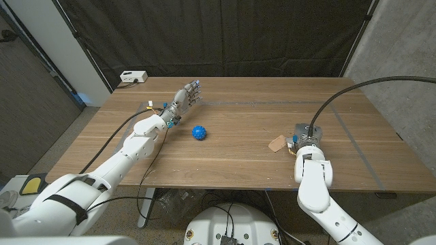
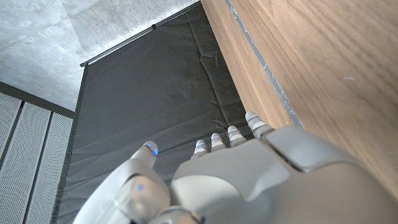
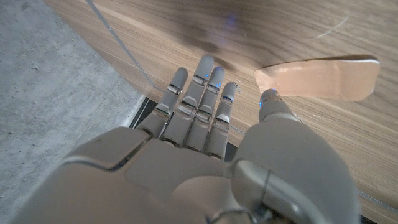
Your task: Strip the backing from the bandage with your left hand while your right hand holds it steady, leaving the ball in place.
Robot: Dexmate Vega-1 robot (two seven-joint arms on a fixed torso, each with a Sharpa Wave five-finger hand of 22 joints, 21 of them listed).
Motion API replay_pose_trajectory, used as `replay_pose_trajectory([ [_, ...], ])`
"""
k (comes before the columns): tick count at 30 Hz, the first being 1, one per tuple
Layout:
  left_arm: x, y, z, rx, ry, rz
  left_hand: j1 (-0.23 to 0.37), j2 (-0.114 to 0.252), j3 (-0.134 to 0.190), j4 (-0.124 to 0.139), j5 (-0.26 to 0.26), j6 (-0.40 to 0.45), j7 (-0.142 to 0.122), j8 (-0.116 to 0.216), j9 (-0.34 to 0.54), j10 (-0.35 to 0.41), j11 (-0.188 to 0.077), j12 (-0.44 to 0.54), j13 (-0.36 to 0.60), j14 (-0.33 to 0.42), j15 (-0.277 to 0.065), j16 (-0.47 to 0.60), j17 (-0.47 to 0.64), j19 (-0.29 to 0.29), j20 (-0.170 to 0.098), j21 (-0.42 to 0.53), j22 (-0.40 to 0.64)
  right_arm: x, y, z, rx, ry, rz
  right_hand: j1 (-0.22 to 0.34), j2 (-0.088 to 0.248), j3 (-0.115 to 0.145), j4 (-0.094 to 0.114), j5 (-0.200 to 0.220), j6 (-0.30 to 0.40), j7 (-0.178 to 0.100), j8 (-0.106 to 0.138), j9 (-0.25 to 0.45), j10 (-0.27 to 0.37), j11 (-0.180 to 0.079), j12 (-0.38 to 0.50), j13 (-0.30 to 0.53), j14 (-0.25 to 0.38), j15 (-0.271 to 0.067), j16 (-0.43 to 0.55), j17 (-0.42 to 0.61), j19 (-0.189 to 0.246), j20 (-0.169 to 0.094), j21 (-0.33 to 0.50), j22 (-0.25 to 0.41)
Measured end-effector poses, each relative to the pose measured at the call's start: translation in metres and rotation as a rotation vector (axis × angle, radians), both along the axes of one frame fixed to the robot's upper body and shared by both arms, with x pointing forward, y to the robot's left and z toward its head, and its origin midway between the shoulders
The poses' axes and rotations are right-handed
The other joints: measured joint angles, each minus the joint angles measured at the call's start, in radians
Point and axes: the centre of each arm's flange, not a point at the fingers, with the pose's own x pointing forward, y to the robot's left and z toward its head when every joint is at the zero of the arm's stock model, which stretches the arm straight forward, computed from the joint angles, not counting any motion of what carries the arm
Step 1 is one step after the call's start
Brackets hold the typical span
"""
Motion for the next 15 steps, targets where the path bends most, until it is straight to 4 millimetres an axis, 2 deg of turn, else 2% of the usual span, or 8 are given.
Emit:
replay_pose_trajectory([
  [5,0.000,0.000,0.000,-0.001,-0.001,0.003,0.000,0.000,0.000,0.000,0.000,0.000,0.000,0.000,0.000,0.000,0.000,0.000,0.000,0.000,0.000,0.000,0.000,0.000,0.000,0.000,0.000,0.006,0.005,0.002,-0.011,-0.002,0.017,0.000,0.000,-0.011,-0.011,0.000,0.012,0.002,0.007,0.000,0.021,-0.004,0.012,0.005,0.005,-0.005,0.015,0.015,0.000,0.000,0.006,0.001],
  [7,-0.001,0.001,0.000,-0.002,-0.001,0.004,0.000,0.000,0.000,0.000,0.000,0.000,0.000,0.000,0.000,0.000,0.000,0.000,0.000,0.000,0.000,0.000,0.000,0.000,0.000,0.000,0.000,0.009,0.007,0.002,-0.021,-0.001,0.021,0.009,-0.009,-0.011,-0.012,0.008,0.013,0.004,0.007,0.000,0.024,-0.007,0.013,0.006,0.005,-0.005,0.016,0.019,0.000,0.000,0.008,0.001],
  [9,-0.001,0.002,0.000,-0.003,-0.002,0.007,0.000,0.000,-0.004,-0.004,0.000,0.000,0.000,0.000,0.000,0.000,0.000,0.000,0.000,0.000,0.000,0.000,0.000,0.000,0.000,0.000,0.000,0.011,0.009,0.003,-0.030,0.003,0.024,0.016,-0.016,-0.009,-0.024,0.008,0.017,0.000,0.007,0.000,0.030,-0.013,0.013,0.006,0.005,-0.005,0.021,0.023,0.000,0.000,0.012,0.001],
  [15,-0.002,0.003,0.000,-0.005,-0.003,0.011,0.000,0.000,-0.004,-0.004,0.000,0.000,0.000,0.000,0.000,0.000,0.000,0.001,0.000,0.000,0.000,0.000,0.000,0.000,0.000,0.000,0.000,0.015,0.011,0.001,-0.053,0.028,0.014,0.031,-0.017,-0.011,-0.036,0.016,0.020,-0.003,0.007,0.000,0.042,-0.014,0.020,0.012,0.005,-0.005,0.030,0.032,-0.005,-0.005,0.017,0.001],
])
